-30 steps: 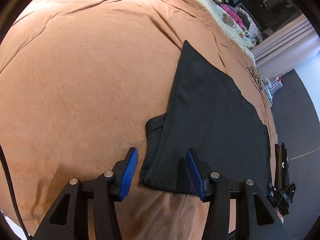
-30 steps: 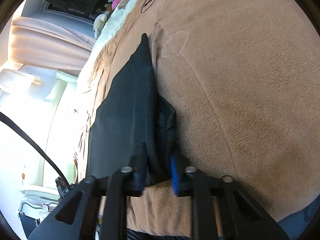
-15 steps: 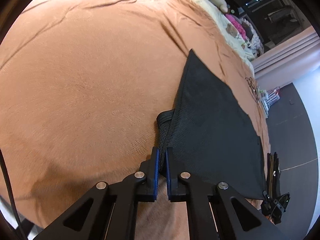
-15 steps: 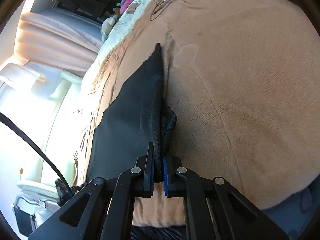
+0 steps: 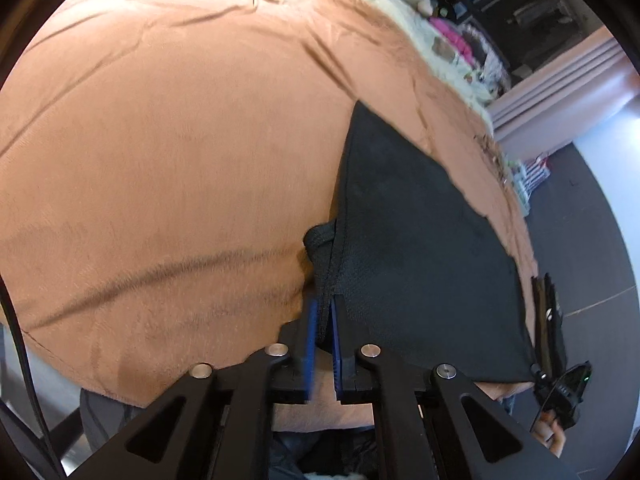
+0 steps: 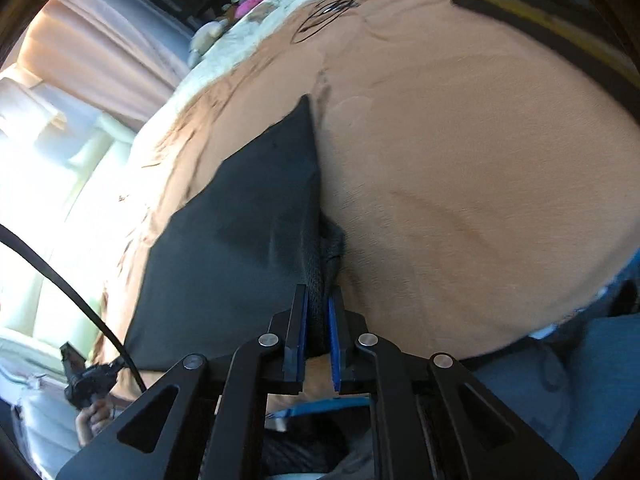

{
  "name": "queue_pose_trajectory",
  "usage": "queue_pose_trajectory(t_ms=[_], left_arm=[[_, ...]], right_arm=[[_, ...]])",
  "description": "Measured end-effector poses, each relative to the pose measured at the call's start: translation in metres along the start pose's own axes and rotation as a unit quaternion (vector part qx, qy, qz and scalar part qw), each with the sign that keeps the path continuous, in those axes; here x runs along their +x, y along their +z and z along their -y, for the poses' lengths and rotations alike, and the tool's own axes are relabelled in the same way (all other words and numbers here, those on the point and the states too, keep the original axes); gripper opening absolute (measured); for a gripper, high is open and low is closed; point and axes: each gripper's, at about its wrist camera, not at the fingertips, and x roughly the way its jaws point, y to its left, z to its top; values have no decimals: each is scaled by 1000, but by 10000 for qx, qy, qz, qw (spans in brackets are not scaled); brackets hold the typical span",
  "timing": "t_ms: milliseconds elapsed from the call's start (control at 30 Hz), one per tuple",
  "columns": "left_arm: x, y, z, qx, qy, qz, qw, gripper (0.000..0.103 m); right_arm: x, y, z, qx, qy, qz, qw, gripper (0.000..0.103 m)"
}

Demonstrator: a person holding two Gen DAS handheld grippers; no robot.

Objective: Fold small clothes

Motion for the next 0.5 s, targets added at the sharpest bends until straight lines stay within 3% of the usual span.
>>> queue_pose_trajectory(t_ms=[67, 100, 167, 200, 267, 367, 500], left_arm=[[9, 1, -5, -92, -65, -98, 9999, 10], [12, 1, -7, -115, -118, -133, 9998, 19], [15, 3, -8, -155, -305, -148, 9993, 32], [16, 2, -8, -144, -372, -138, 9991, 39], [16, 2, -6, -73, -440, -120, 9989, 44], [19, 6, -5, -83, -488, -106, 9987, 45], [27, 10, -9, -230, -675, -68, 9974, 45]], right_arm=[[-7, 3, -6, -61, -145, 126, 9998, 11], [-11, 6, -10, -103, -194, 161, 9996, 16], [-15, 8, -21, -252, -255, 212, 9991, 51], [-18, 9, -31, -374, -310, 306, 9984, 55], [-20, 8, -50, -607, -330, 404, 9968, 55], [-12, -2, -81, -985, -269, 459, 9937, 55], [17, -13, -121, -1390, -112, 210, 9900, 55]])
